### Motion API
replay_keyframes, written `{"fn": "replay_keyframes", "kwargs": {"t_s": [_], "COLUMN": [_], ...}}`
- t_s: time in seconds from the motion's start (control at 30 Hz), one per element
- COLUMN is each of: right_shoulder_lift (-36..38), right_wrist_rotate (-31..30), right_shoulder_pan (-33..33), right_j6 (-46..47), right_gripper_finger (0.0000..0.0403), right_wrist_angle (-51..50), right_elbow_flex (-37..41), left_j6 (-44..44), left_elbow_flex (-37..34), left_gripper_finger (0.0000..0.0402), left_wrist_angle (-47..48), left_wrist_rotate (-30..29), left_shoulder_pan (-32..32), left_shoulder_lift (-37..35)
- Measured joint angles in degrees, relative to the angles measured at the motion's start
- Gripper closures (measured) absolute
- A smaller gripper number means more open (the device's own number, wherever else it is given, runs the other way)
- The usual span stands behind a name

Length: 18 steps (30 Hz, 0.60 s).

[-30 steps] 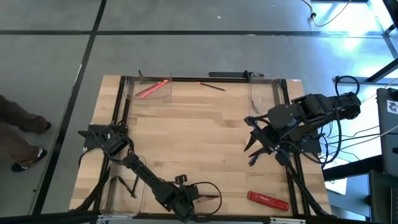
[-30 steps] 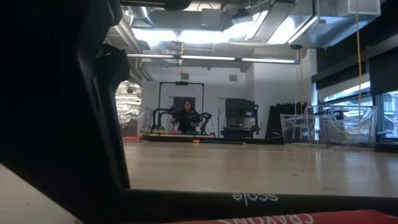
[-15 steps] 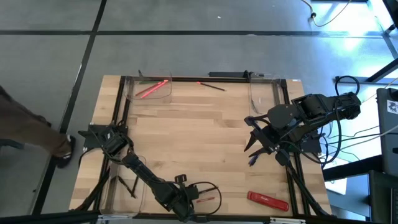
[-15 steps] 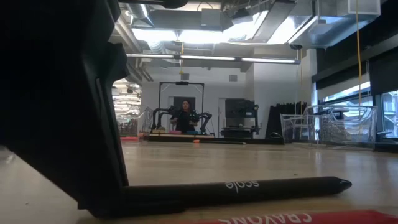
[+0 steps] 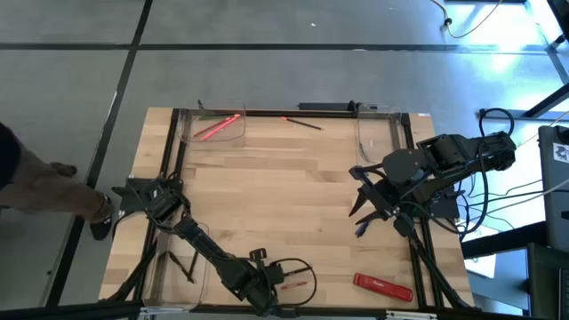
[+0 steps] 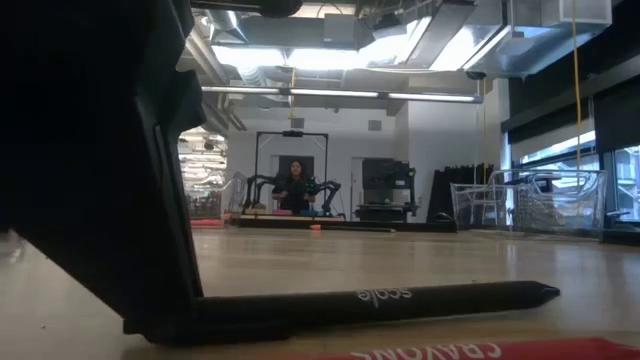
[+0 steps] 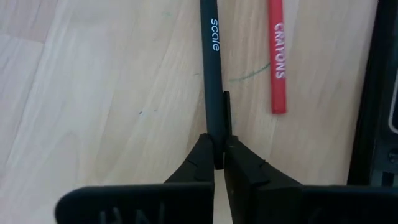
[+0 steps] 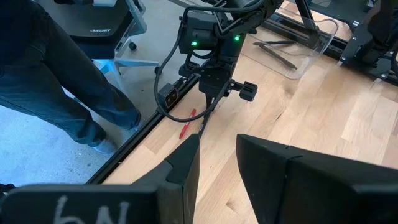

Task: Sort crayons/erasers/pens/pencils in bins
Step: Put the black pen into the bottom left transparent bin

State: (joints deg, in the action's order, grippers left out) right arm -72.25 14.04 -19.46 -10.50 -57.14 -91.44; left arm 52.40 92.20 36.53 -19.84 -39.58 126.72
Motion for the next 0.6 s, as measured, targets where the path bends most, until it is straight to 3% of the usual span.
{"fn": "replay_keyframes", "kwargs": {"t_s": [0.6], "right_shoulder_lift": [0.0], "right_wrist_rotate": [0.0], "right_shoulder_pan": [0.0], "right_j6": [0.0], "right_gripper_finger": [0.0295], "right_wrist_angle": [0.04], "right_elbow_flex": [0.0], "left_j6": [-0.15], "left_elbow_flex": [-0.09], "left_gripper_finger": [0.04], "left_wrist_angle": [0.23], "left_wrist_rotate": [0.23], "left_shoulder_pan": [0.53], "left_shoulder_lift": [-2.5]}}
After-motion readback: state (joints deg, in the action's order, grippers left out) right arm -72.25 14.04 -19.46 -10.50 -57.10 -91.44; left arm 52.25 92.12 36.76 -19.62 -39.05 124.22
